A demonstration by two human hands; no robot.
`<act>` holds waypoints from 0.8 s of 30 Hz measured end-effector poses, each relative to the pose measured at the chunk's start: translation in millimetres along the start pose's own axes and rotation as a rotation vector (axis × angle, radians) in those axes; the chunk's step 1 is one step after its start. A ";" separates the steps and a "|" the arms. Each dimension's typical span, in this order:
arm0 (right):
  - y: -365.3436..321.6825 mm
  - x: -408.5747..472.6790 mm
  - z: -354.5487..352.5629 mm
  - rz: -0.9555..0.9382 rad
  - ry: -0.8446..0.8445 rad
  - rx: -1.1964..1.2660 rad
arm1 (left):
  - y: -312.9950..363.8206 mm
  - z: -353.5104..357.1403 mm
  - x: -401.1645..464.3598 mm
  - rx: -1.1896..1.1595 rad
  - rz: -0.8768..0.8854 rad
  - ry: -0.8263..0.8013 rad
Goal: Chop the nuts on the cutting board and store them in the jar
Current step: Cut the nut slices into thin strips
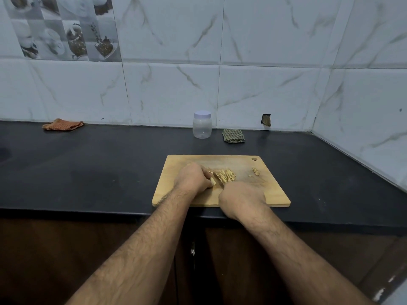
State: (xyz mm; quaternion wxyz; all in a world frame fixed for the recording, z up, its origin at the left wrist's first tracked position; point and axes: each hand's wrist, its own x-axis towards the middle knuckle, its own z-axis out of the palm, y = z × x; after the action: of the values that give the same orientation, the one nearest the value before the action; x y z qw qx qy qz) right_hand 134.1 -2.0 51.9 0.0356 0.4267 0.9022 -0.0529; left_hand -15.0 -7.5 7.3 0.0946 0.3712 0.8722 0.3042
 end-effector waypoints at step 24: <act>5.3 -16.1 8.6 0.028 -0.061 0.028 | 3.7 -4.5 -3.7 0.062 0.053 -0.011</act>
State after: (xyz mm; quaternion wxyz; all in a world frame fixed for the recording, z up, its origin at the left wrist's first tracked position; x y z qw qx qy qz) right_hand 148.6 -12.1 44.8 0.0580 0.4381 0.8937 -0.0779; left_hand -12.0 -10.2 12.9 0.0798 0.3987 0.8704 0.2775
